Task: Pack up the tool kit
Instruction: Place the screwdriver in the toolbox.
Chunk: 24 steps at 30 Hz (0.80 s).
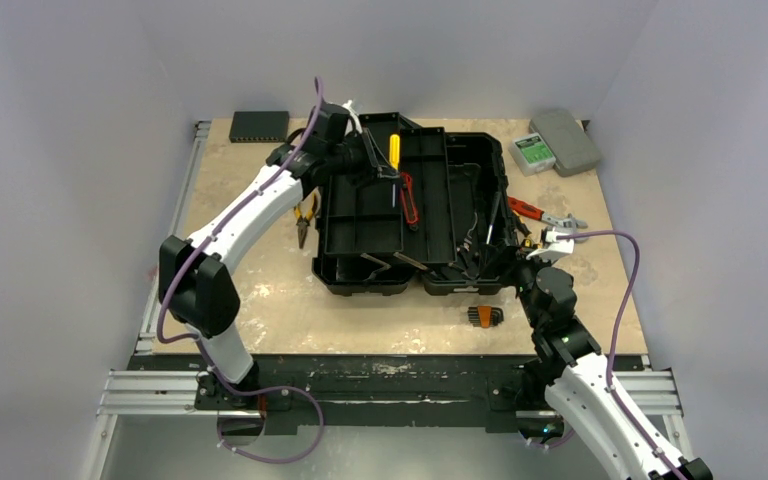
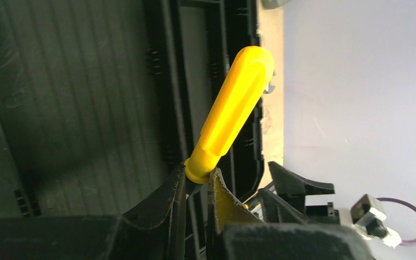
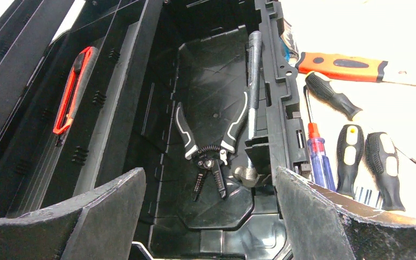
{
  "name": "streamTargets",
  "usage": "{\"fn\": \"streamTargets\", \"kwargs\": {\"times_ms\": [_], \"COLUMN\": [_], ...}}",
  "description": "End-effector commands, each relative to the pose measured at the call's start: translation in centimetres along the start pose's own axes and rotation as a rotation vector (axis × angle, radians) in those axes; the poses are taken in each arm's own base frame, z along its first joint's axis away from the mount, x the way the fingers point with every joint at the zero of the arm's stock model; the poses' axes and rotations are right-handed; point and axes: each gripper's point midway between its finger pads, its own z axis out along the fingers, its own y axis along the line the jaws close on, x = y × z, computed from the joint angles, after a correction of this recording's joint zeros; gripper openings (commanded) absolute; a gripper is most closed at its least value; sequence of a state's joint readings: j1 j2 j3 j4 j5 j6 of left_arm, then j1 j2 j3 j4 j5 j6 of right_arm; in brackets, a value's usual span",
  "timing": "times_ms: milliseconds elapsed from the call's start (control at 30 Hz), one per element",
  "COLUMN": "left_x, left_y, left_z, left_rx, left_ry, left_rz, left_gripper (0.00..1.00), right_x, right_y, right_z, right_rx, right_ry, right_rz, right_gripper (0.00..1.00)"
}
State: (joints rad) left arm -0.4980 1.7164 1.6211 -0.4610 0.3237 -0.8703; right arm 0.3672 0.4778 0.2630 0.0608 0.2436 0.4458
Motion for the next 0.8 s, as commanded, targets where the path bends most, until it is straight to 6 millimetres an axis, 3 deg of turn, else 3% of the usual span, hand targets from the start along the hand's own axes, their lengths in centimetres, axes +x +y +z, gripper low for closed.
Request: {"fn": "streamTargets", "kwargs": {"times_ms": [0,367,767], "left_x": [-1.5,1.5,4.1], "left_y": [-0.9,-5.8,-5.8], "left_z": [-0.9,-0.8,3.7], "left_rx": [0.013,0.196,0.206], "left_ry": [-0.026,0.019,0.085], "left_rz": [0.012,-0.012,-0.107], "left_gripper": [0.0,0.0,0.0], "right_x": [-0.6,-0.6,-0.5], "right_y": [0.1,0.2,0.2], "right_z": [0.1,0.1,0.2], "right_rx": [0.0,-0.001,-0.001], "right_ry": [-0.026,-0.027,-0.02], "right_rz": [0.011,0.011,0.009], "right_gripper": [0.89,0.89,0.89]}}
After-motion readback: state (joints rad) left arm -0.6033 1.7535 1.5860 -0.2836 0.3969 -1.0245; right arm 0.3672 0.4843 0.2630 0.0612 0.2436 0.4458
